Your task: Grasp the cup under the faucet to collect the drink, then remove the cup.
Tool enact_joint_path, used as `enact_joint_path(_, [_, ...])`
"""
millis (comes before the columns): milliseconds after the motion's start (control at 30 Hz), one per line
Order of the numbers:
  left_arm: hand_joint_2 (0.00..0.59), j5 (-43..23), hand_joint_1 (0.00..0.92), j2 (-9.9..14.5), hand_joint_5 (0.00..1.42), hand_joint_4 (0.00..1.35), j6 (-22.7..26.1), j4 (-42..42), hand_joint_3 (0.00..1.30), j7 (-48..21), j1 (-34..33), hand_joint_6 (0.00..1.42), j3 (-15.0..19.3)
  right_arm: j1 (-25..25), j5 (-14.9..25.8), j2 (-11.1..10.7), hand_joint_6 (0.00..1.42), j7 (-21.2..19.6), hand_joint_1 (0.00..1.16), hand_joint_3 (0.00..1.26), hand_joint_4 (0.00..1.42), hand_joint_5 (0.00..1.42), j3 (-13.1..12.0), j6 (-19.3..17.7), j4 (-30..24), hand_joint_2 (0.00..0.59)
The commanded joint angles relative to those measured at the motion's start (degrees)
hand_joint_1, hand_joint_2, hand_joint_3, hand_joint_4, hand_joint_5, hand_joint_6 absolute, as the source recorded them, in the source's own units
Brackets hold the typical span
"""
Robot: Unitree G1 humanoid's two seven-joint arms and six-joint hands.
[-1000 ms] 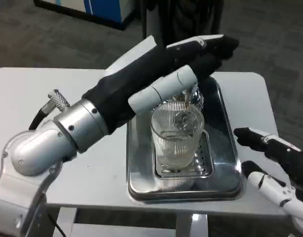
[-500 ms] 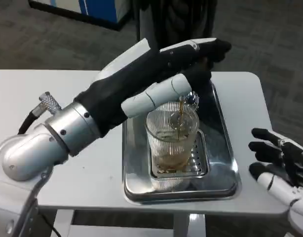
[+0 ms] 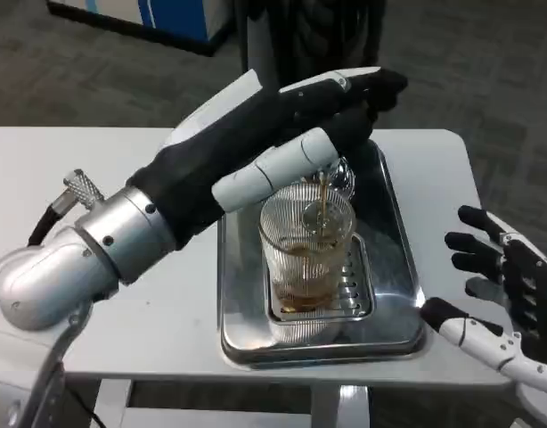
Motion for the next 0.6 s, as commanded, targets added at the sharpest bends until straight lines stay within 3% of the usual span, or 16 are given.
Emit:
enact_joint_path(33, [0.095,0.9,0.000,0.4,0.17,0.17,1.5,1.4,0.20,-0.8,2.4,0.04,-1.0,-0.6,-0.7,1.9,0.24,-1.9,0.76,0.10,0.17,0.18,1.9,-3.7,2.8,0.183])
enact_joint_path(600, [0.097,1.6,0.000,0.2,0.18,0.18,0.5,3.2,0.21,-0.2,2.5,0.05,-1.1,-6.7,-1.4,7.3,0.27,-6.6,0.82,0.08,0.13,0.17,5.3,-13.0,17.0,0.155])
